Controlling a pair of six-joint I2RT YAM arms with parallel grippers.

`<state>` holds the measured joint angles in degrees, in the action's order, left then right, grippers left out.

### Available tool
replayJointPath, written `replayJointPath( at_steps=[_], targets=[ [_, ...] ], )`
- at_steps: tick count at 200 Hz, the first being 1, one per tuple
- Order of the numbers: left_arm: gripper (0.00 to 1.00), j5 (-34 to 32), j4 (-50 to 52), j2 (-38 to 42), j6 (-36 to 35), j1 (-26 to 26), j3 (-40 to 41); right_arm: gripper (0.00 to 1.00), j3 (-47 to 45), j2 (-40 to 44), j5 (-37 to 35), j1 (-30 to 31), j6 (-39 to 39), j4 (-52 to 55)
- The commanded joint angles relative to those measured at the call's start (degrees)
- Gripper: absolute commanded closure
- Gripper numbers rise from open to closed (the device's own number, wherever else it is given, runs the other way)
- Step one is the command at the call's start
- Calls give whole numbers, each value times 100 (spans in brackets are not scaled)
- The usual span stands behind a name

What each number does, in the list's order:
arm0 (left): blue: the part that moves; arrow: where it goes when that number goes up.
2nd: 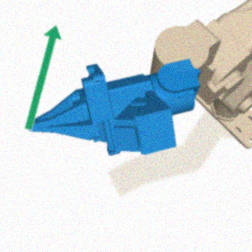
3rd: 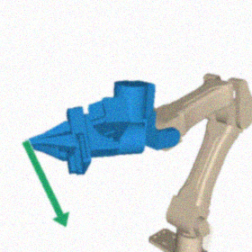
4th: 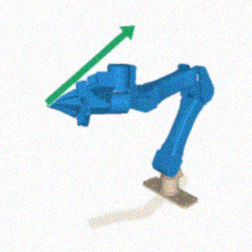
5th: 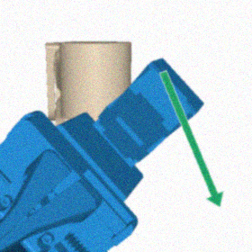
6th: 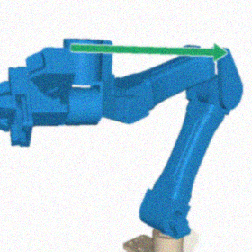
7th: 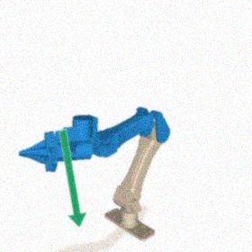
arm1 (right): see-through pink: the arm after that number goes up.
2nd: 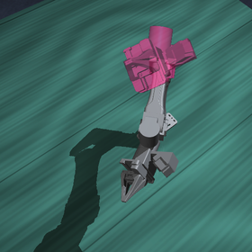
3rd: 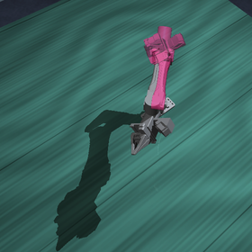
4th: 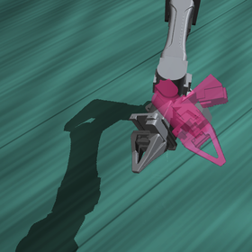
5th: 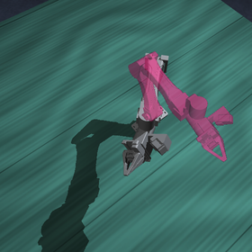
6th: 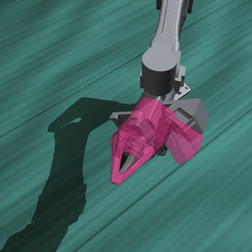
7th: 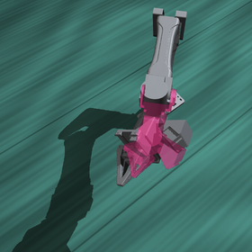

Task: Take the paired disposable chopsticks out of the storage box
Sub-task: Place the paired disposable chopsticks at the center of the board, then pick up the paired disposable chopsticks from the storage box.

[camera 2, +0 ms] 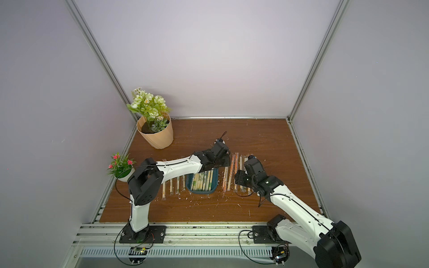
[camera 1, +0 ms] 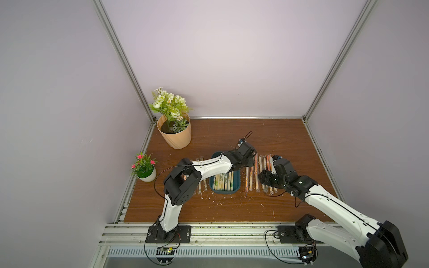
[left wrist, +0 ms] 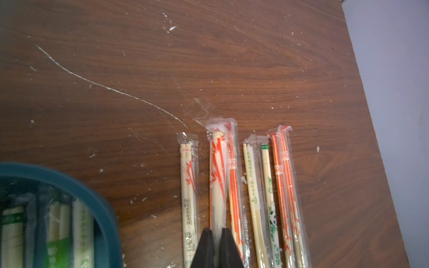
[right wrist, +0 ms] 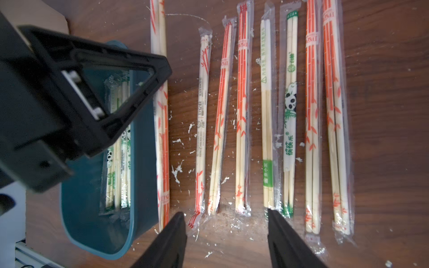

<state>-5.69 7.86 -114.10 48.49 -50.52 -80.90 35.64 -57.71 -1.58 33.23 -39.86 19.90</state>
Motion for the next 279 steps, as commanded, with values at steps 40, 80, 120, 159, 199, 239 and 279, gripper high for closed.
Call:
replayJointPath(
  at_steps=[40, 80, 120, 159, 199, 239, 279],
  targets=[
    [96, -547, 339, -416, 71, -24, -263, 39, 81, 56, -71, -23, 74, 12],
    [78, -625, 435, -515, -18, -24, -345, 39, 125, 58, -14, -21, 110, 30],
    [64, -452, 388, -361, -154, -19, -676, 39, 254, 56, 21, -19, 147, 156],
    [61, -320, 534, -30, -376, -11, -830, 39, 522, 46, 82, -19, 163, 321],
    [58, -181, 805, 615, -608, 342, -523, 40, 1052, -370, 282, 36, 154, 295],
    [56, -2, 826, 1468, -725, 941, 500, 40, 1832, -1109, 182, 409, 68, 234],
    [51, -71, 890, 2260, -687, 1479, 1523, 40, 2617, -1912, -91, 1020, 8, 374]
  ],
)
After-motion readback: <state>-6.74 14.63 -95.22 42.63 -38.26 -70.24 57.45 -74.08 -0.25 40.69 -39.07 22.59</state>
